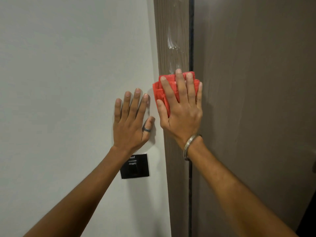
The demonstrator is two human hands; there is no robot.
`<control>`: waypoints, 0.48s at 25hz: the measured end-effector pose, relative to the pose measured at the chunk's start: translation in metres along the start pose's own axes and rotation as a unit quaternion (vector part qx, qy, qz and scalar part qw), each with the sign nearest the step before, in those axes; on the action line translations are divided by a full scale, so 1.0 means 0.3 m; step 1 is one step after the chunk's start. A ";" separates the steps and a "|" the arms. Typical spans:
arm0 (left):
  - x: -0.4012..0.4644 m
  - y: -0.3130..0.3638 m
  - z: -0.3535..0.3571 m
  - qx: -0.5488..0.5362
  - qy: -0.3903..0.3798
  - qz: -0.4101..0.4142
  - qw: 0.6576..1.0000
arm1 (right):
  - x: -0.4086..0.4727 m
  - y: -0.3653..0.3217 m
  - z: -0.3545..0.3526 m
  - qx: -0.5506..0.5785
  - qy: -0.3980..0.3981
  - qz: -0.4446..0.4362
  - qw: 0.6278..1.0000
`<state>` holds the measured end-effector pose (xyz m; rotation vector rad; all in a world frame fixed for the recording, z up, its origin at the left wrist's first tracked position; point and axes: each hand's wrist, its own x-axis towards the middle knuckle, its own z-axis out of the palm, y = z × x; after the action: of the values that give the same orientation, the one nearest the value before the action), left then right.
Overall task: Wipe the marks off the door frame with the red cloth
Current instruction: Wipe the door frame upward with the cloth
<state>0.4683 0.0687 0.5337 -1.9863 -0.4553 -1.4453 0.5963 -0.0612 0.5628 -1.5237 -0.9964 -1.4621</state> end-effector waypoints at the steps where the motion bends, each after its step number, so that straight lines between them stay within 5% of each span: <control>1: -0.001 0.001 0.003 0.004 0.001 0.000 1.000 | 0.022 0.000 0.011 -0.004 0.008 0.000 1.000; 8: 0.012 -0.023 -0.030 0.005 -0.009 -0.011 1.000 | -0.398 -0.016 -0.081 -0.042 -0.085 -0.013 0.995; 12: 0.059 -0.061 -0.048 0.004 -0.010 -0.024 1.000 | -0.236 -0.012 -0.066 -0.030 -0.065 -0.021 0.997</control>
<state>0.4528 0.0713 0.5584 -1.9985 -0.5205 -1.4522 0.5833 -0.0793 0.4928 -1.6677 -1.0751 -1.4498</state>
